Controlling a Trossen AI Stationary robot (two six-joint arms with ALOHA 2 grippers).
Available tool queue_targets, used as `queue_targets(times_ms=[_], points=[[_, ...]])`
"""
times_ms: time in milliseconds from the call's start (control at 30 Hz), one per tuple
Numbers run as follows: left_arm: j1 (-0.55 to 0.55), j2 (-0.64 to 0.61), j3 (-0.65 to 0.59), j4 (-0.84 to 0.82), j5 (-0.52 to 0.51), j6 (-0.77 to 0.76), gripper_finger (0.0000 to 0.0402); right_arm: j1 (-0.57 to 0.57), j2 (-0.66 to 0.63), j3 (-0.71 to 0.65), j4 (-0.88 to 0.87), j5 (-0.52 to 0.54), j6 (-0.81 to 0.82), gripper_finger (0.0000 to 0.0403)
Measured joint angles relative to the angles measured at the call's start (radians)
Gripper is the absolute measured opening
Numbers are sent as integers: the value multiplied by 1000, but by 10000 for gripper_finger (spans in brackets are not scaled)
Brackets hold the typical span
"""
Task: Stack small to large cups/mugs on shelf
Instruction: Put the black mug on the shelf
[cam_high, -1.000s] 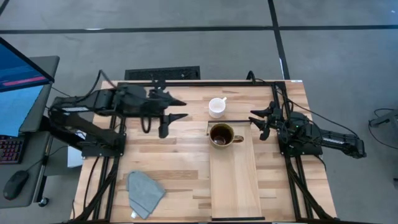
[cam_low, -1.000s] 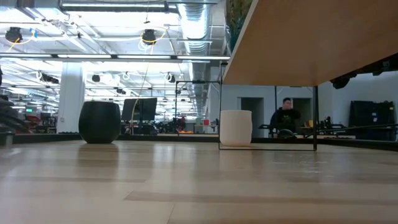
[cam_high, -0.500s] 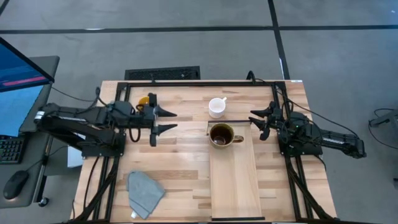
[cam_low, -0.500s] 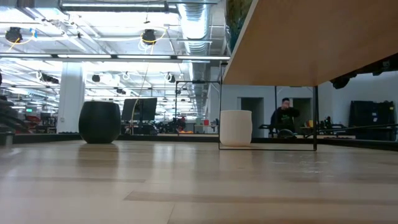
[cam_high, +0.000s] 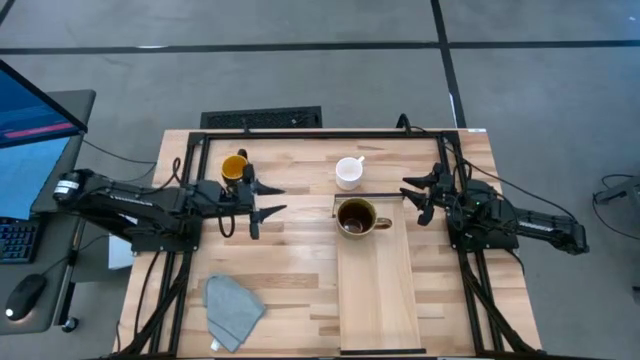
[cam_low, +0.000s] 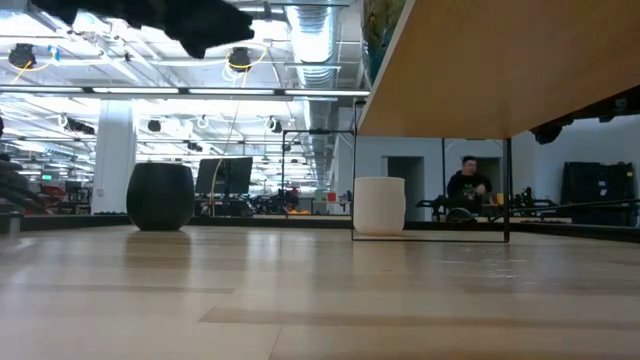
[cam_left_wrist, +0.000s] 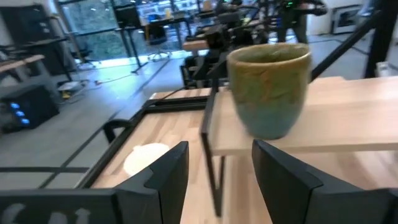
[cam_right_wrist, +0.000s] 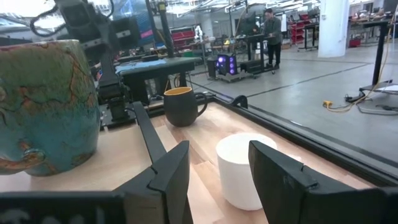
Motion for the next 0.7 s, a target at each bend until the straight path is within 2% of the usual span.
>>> queue_targets(times_ms=[100, 233, 333, 467, 533, 600, 700], points=[[22, 0, -19, -8, 0, -13, 169, 0, 0, 0, 0, 0, 7, 189], [40, 0, -21, -58, -16, -105, 169, 0, 0, 0, 1, 7, 8, 189], [49, -8, -21, -86, -143, -156, 169, 1, 0, 0, 0, 26, 8, 189], [63, -48, -20, -154, -418, -192, 169, 1, 0, 0, 1, 35, 8, 189], [68, -77, -2, -251, -547, -263, 169, 1, 0, 0, 3, 44, 9, 189], [78, -105, 21, -372, -614, -365, 169, 1, 0, 0, 5, 50, 9, 189], [98, -132, 67, -547, -619, -518, 169, 0, 0, 0, 6, 53, 9, 189]])
